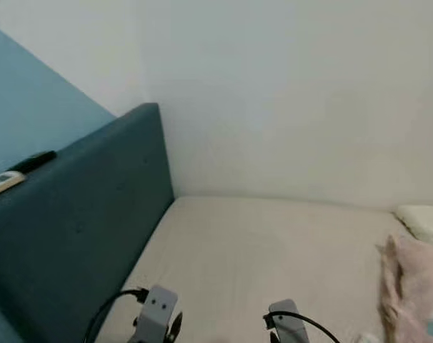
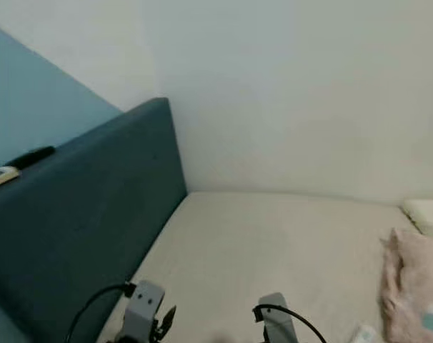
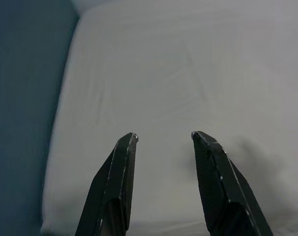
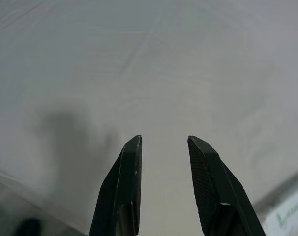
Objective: Clean up the room
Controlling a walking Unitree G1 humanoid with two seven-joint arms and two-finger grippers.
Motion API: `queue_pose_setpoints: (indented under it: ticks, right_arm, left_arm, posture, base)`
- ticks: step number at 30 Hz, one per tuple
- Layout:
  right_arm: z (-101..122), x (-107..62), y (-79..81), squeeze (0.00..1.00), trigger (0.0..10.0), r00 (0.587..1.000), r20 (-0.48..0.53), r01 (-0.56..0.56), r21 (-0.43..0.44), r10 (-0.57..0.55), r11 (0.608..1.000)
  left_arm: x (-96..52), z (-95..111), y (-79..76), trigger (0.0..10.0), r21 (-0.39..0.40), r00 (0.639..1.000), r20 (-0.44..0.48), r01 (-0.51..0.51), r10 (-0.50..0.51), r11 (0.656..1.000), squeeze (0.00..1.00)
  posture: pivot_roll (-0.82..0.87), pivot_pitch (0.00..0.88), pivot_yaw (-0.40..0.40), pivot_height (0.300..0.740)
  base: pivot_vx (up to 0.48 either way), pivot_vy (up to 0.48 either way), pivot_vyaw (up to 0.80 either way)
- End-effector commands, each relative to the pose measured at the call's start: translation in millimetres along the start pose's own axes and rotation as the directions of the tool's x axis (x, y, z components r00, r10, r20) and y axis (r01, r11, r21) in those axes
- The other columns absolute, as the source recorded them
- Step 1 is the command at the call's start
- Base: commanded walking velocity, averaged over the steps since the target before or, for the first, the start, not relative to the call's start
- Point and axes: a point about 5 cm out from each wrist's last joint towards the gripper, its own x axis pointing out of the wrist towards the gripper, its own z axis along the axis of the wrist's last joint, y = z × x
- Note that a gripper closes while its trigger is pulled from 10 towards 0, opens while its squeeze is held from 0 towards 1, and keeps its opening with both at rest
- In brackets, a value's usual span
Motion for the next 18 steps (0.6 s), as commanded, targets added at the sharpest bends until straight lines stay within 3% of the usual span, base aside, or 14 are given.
queue_pose_setpoints:
  ticks: [1, 3, 11, 18]
  right_arm:
    - [-3.4, -0.9, 3.4, 0.0, 10.0, 1.0, -0.014, -0.006, 0.009, 0.006, 1.0]
    - [-3.3, -1.0, 1.5, 0.0, 10.0, 1.0, -0.012, 0.008, 0.044, -0.007, 0.999]
    - [-3.6, -1.0, 0.3, 0.0, 10.0, 1.0, -0.015, 0.02, 0.048, -0.019, 0.999]
    - [-4.3, -1.6, 0.7, 0.0, 10.0, 1.0, -0.015, 0.023, 0.056, -0.022, 0.998]
  left_arm:
    - [-3.2, -5.3, 2.9, 10.0, 0.007, 1.0, -0.022, -0.005, 0.005, 1.0, 0.0]
    - [-3.1, -5.4, 3.2, 10.0, 0.012, 1.0, -0.024, -0.002, 0.003, 1.0, 0.0]
    - [-2.3, -3.6, 1.9, 10.0, 0.04, 1.0, -0.019, 0.01, -0.009, 0.999, 0.0]
    - [-1.0, -3.0, 2.0, 10.0, 0.042, 1.0, -0.017, 0.013, -0.013, 0.999, 0.0]
  posture:
    - [-0.01, 0.098, 0.005, 0.74]
    - [-0.01, 0.1, 0.006, 0.74]
    - [-0.01, 0.1, 0.01, 0.74]
    - [-0.01, 0.099, 0.012, 0.74]
  base:
    - [0.0, 0.0, 0.8]
    - [0.0, 0.0, 0.4]
    - [0.0, 0.0, 0.0]
    - [0.0, -0.381, 0.0]
